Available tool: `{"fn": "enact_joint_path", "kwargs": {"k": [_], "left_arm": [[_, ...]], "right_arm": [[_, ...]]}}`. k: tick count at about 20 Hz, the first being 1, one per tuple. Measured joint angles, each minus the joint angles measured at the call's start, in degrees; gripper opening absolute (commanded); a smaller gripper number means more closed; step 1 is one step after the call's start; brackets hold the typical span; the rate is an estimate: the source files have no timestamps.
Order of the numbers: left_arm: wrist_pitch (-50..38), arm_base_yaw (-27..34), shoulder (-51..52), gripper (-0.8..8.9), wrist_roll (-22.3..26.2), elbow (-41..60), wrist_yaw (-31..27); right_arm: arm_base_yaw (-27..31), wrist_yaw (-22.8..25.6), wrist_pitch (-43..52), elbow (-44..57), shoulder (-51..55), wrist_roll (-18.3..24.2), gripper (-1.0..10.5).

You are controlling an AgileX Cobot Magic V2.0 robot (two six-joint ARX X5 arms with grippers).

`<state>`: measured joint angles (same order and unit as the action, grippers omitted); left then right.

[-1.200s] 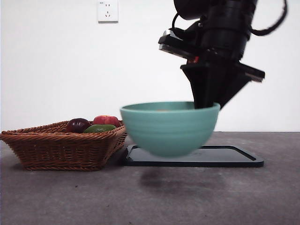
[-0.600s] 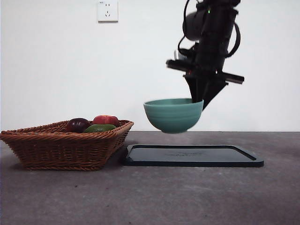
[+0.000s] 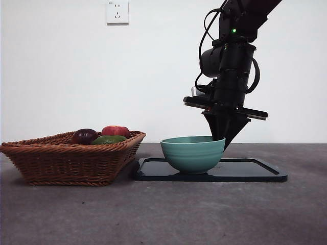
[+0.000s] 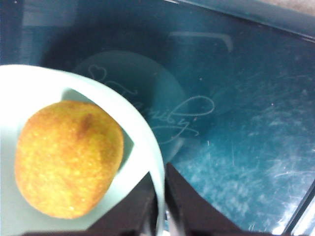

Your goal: Pick up the wifruite, put it on the bowl, pick up the plate, put it on desk

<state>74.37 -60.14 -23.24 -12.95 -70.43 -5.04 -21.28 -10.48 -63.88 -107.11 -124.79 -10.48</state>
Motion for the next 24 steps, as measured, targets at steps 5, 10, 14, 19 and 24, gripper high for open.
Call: {"fn": "enact_joint_path", "kwargs": {"k": [5, 10, 14, 19, 24], "left_arm": [[0.0, 0.0, 0.0, 6.25, 0.0, 0.0, 0.0], [-3.69, 0.0, 0.0, 6.25, -0.02, 0.0, 0.0], [-4.35, 0.0, 0.0, 6.25, 0.0, 0.0, 0.0], [-4.55, 0.0, 0.0, 6.25, 0.0, 0.0, 0.0], [-5.64, 0.0, 0.0, 6.25, 0.02, 0.0, 0.0]], "right_arm": [[0.02, 3.28, -0.28, 0.0, 0.94, 0.11, 3.4], [-0.76, 11.02, -5.92, 0.0, 19.91, 2.47, 5.3], [-2.89, 14.34, -11.54, 0.0, 32.68, 3.41, 5.6], [-8.81, 16.48, -12.63, 4.55, 45.09, 3.63, 5.9], [-18.8, 16.9, -11.37, 22.8, 60.63, -0.11, 5.9]]}}
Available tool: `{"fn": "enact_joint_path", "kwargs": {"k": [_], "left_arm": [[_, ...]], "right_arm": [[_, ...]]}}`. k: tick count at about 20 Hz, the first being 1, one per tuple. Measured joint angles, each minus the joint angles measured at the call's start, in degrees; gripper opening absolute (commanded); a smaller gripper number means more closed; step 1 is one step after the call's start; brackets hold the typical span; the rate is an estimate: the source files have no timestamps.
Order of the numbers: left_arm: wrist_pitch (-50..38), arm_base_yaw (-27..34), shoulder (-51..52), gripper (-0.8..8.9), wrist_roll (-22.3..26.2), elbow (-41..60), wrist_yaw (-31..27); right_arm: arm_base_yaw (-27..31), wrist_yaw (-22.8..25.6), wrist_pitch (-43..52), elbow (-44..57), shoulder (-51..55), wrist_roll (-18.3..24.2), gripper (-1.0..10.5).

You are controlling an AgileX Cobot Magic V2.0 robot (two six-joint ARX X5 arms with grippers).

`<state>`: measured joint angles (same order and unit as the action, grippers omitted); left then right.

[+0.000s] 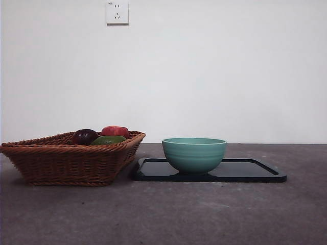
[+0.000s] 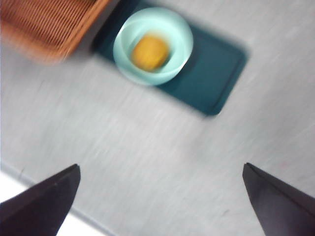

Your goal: Pick up the wifruite, put it on the bowl, pick up the plate, put it on desk

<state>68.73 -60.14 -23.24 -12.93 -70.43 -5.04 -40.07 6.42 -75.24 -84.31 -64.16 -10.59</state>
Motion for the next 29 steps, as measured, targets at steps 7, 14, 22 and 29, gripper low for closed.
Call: {"fn": "enact_joint_path", "kwargs": {"k": [7, 14, 22, 29], "left_arm": [[-1.99, 0.0, 0.0, 6.25, -0.92, 0.0, 0.0], [-3.41, 0.0, -2.16, 6.24, -6.54, 0.0, -1.29], [-14.75, 0.0, -21.44, 6.24, -13.7, 0.0, -1.99], [-18.32, 4.52, -44.26, 6.24, -14.86, -6.03, -0.87]], "right_arm": [[-9.6, 4.15, 6.71, 23.28, 27.26, -11.87, 5.9], [-9.79, 4.28, 6.71, 27.3, 42.14, -13.4, 5.9], [-9.79, 4.35, 6.73, 27.32, 42.75, -13.46, 5.9], [-9.79, 5.42, 6.75, 27.32, 42.75, -13.46, 5.9]]}}
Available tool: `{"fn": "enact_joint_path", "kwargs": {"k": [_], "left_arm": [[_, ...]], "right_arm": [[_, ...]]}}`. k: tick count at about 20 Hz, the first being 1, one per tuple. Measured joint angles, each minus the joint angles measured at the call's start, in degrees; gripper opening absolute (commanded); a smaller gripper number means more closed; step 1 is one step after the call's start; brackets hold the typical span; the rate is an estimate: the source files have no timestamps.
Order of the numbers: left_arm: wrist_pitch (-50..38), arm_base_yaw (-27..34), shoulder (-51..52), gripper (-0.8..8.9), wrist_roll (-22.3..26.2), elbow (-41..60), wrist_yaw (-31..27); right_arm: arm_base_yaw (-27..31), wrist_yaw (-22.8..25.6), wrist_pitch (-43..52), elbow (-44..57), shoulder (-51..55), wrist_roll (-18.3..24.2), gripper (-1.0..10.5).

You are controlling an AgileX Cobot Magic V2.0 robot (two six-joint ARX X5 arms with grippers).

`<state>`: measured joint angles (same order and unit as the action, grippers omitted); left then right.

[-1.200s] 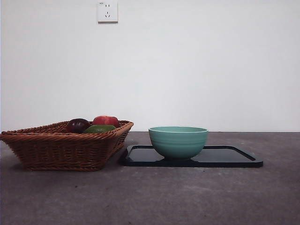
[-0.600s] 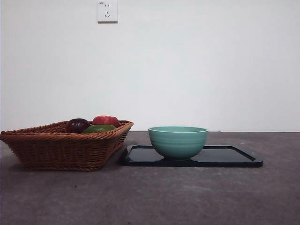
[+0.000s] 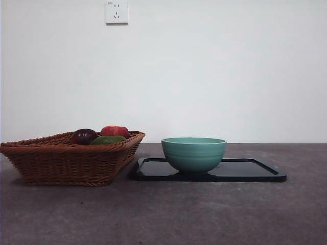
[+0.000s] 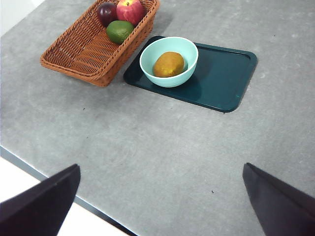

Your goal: Pick up the wifruite, put it on the bowl, pick up the plate, put it on desk

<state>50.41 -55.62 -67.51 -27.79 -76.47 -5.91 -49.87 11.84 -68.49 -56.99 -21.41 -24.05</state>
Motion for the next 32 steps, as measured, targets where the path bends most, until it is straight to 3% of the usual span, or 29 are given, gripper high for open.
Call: {"fn": "enact_joint_path", "kwargs": {"k": [4, 16, 20, 32], "left_arm": [[0.26, 4.13, -12.02, 6.24, 0.07, -8.52, 5.18], [13.27, 10.99, -47.6, 6.23, 8.92, -41.18, 5.75], [14.23, 12.09, -57.11, 5.84, 10.47, -50.16, 5.75], [13.18, 14.45, -67.23, 5.84, 12.87, -51.52, 4.81]], "right_arm": [[0.0, 0.0, 0.0, 0.0, 0.0, 0.0, 5.9], [0.0, 0.02, 0.0, 0.02, 0.0, 0.0, 5.9], [0.0, 0.02, -0.07, 0.02, 0.0, 0.0, 5.9], [0.0, 0.02, -0.09, 0.02, 0.0, 0.0, 5.9]]}}
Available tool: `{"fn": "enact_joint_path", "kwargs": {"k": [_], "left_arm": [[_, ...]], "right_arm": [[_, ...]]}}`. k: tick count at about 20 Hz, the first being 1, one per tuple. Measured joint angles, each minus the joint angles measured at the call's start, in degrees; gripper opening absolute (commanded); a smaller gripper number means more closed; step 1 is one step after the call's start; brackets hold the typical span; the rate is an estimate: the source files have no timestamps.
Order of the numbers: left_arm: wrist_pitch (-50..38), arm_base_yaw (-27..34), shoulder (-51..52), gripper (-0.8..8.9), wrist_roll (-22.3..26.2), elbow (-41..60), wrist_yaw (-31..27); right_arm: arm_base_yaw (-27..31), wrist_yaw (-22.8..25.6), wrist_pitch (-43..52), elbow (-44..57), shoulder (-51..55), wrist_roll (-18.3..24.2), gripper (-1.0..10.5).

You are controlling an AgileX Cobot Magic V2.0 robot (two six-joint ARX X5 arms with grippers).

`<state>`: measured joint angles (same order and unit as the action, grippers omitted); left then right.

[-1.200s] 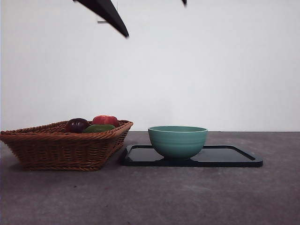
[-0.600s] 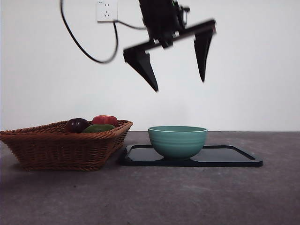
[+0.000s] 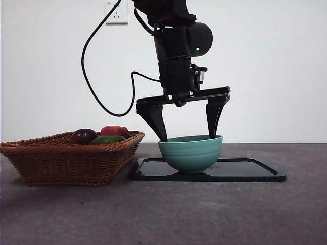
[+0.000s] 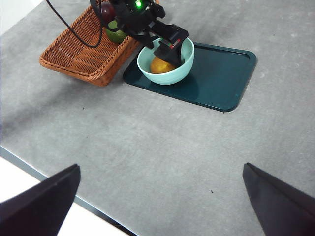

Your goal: Pick up the wifruite, put it on the bowl, pick up the plate, put it on desk

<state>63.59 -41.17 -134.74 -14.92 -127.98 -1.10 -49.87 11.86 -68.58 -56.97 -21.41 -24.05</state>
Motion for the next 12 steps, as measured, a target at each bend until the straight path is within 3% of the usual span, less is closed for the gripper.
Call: {"fn": "enact_joint_path", "kwargs": {"k": [12], "left_arm": [[-1.9, -1.07, -0.57, 5.66, 0.96, -0.37, -0.07]], "right_arm": [[0.0, 0.35, 0.02, 0.0, 0.0, 0.0, 5.9]]}}
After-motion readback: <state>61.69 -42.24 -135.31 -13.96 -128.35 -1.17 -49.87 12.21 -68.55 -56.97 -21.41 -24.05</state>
